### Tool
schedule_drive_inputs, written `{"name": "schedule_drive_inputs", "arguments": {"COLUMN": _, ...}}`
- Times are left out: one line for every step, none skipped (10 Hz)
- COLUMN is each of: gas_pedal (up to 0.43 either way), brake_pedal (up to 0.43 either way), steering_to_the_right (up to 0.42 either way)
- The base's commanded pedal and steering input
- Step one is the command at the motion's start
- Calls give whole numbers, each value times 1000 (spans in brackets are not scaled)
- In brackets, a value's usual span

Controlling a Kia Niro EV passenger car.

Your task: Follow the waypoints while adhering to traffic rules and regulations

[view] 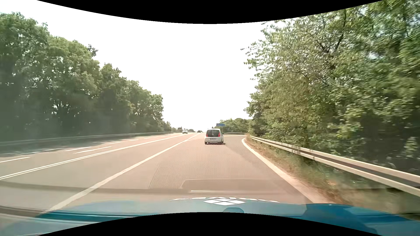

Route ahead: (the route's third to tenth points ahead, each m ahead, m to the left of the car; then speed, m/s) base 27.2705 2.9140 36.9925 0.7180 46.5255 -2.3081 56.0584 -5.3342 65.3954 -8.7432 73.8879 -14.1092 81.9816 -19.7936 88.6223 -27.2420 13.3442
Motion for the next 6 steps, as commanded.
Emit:
{"name": "schedule_drive_inputs", "arguments": {"gas_pedal": 79, "brake_pedal": 0, "steering_to_the_right": 11}}
{"name": "schedule_drive_inputs", "arguments": {"gas_pedal": 67, "brake_pedal": 0, "steering_to_the_right": 12}}
{"name": "schedule_drive_inputs", "arguments": {"gas_pedal": 67, "brake_pedal": 0, "steering_to_the_right": 14}}
{"name": "schedule_drive_inputs", "arguments": {"gas_pedal": 67, "brake_pedal": 0, "steering_to_the_right": 15}}
{"name": "schedule_drive_inputs", "arguments": {"gas_pedal": 67, "brake_pedal": 0, "steering_to_the_right": 16}}
{"name": "schedule_drive_inputs", "arguments": {"gas_pedal": 67, "brake_pedal": 0, "steering_to_the_right": 16}}
